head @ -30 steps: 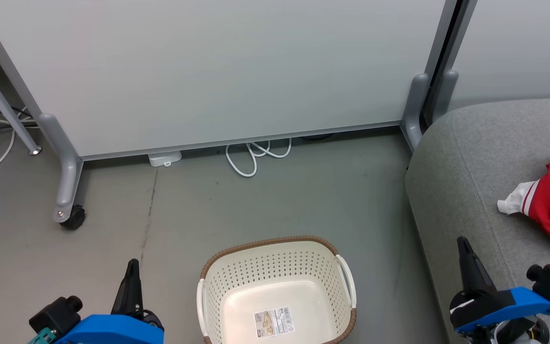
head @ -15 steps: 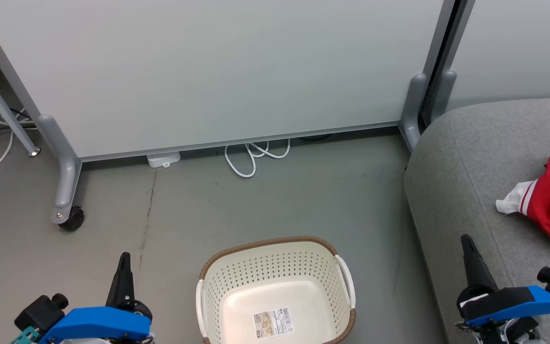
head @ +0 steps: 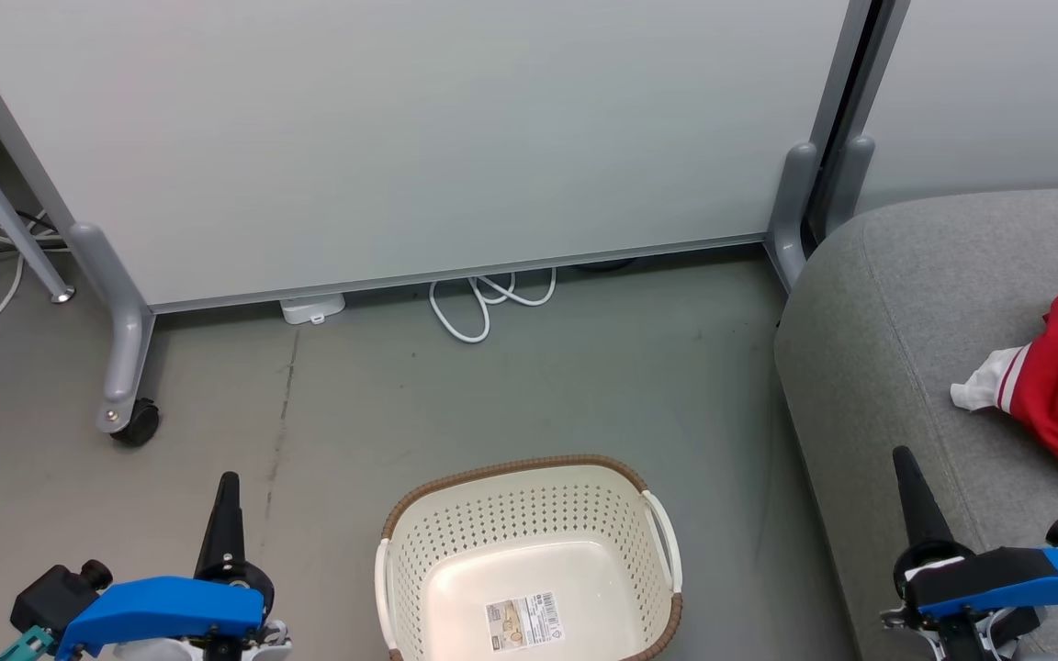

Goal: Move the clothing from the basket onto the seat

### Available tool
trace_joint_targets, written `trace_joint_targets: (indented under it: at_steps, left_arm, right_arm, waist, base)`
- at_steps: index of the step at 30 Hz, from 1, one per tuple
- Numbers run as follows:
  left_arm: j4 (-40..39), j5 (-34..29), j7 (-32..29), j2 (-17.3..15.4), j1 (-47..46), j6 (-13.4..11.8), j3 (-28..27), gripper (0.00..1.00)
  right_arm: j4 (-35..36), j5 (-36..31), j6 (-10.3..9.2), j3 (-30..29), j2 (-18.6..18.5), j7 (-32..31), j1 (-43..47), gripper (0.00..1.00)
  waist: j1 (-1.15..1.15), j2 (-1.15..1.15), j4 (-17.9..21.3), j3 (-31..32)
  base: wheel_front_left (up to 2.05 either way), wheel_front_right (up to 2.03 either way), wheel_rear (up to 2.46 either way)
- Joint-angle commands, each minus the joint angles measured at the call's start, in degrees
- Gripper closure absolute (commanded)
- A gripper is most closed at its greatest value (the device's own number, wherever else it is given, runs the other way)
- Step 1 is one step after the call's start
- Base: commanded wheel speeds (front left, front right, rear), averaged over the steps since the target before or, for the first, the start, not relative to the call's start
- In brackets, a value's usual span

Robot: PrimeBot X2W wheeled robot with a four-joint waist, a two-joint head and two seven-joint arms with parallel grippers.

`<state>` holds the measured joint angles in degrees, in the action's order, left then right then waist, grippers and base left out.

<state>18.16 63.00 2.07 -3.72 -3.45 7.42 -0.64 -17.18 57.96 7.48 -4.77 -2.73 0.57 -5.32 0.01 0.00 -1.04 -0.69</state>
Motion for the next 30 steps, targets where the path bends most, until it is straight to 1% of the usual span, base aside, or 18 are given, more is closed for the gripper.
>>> trace_joint_targets:
  at_steps: [1, 30]
  left_arm:
    - [-0.86, 1.45, -0.41, -0.1, -1.33, 0.06, -0.46, 1.0]
    - [-2.63, 15.63, -4.63, 0.33, -2.29, 0.08, -3.35, 1.0]
  right_arm:
    - [0.93, 1.76, 0.02, -0.22, -0.18, -0.36, -0.93, 1.0]
    - [2.16, 18.35, 0.02, -1.03, -0.22, -3.83, -1.07, 1.0]
  waist:
    - [0.0, 0.0, 0.02, 0.01]
    - [-0.01, 0.0, 0.46, 0.23]
  base:
    - [0.0, 0.0, 0.0]
    - [0.0, 0.0, 0.0]
